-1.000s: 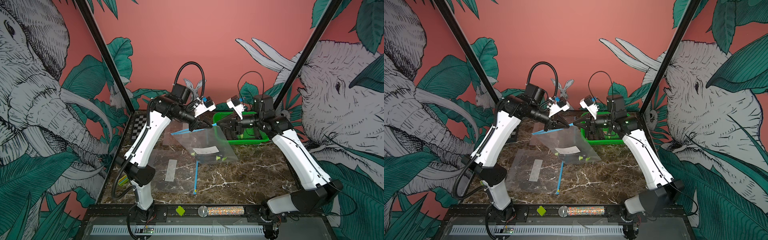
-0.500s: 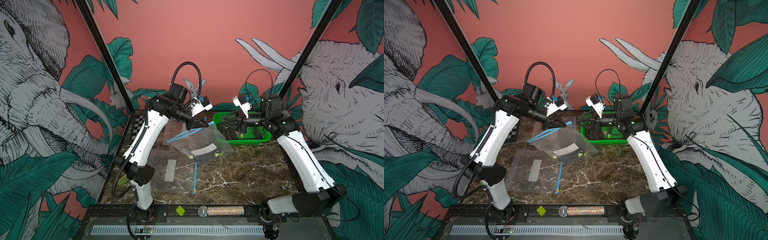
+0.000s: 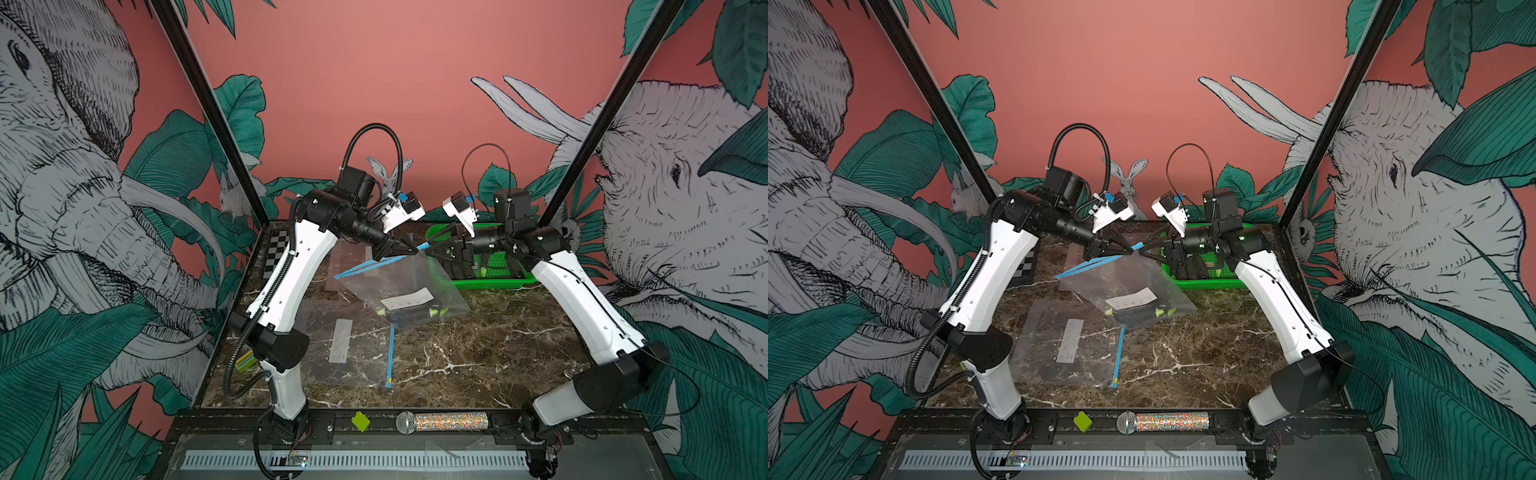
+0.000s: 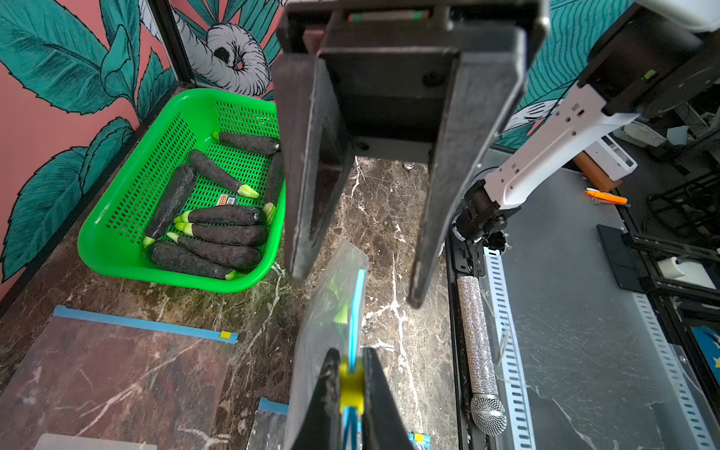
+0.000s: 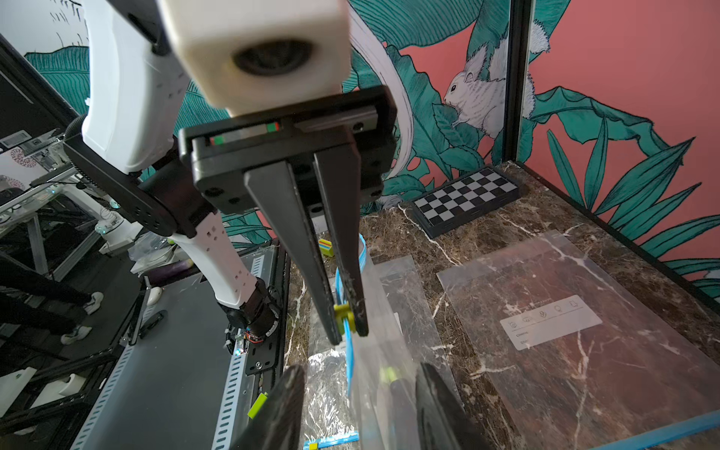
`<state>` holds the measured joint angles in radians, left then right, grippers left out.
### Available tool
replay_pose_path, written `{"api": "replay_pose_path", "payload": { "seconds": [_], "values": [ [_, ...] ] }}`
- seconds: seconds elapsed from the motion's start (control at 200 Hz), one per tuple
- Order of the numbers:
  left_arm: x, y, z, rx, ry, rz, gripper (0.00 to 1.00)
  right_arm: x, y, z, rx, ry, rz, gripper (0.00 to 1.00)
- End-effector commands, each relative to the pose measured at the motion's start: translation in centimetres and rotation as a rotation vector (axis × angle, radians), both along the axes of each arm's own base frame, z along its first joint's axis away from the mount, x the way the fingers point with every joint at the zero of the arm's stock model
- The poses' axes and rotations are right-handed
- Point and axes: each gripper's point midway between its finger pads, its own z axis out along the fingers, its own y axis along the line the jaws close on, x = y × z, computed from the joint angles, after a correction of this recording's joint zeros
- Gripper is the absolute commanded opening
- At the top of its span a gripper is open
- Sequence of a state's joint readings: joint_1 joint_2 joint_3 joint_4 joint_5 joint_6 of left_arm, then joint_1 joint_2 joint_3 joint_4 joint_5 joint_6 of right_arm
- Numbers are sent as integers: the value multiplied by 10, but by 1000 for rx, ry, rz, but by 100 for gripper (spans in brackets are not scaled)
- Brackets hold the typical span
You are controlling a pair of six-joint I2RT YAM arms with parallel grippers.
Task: Place the eggplant in a zip-top bag and seal the zipper
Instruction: Zip the zipper on the zipper food storage bag.
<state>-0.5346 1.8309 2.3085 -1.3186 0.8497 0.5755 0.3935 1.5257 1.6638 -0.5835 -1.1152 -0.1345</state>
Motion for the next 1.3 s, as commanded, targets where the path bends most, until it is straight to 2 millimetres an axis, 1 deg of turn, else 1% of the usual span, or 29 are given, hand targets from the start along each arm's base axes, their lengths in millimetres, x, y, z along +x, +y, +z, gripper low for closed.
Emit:
{"api": "replay_pose_path", "payload": {
  "seconds": [0.0,0.25,0.66,0.695,0.75,0.83,0.9,0.975,1.13,1.205,1.295],
  "values": [
    [-13,6,22,-42,-33,-15,0,0,6,20,41,-63,19,45],
    [-13,5,23,-48,-30,-18,0,2,13,20,68,-49,40,35],
    [-10,3,26,-60,-38,-10,0,2,15,10,66,-15,52,34],
    [-9,3,26,-60,-39,-8,0,2,15,10,66,-13,54,31],
    [-9,3,26,-59,-35,-9,0,2,15,10,65,-14,53,21],
    [-9,3,26,-58,-36,-6,0,2,15,9,64,-11,55,12],
    [-9,3,25,-57,-35,-6,0,2,15,7,62,-7,55,8],
    [-8,3,25,-57,-32,-4,0,4,14,7,61,-12,43,0],
    [-8,4,26,-52,-42,4,1,4,10,12,61,-36,22,0],
    [-8,5,27,-51,-48,8,3,6,4,18,68,-46,10,0],
    [-9,6,29,-52,-54,8,3,10,-3,24,70,-61,-10,0]
  ]
}}
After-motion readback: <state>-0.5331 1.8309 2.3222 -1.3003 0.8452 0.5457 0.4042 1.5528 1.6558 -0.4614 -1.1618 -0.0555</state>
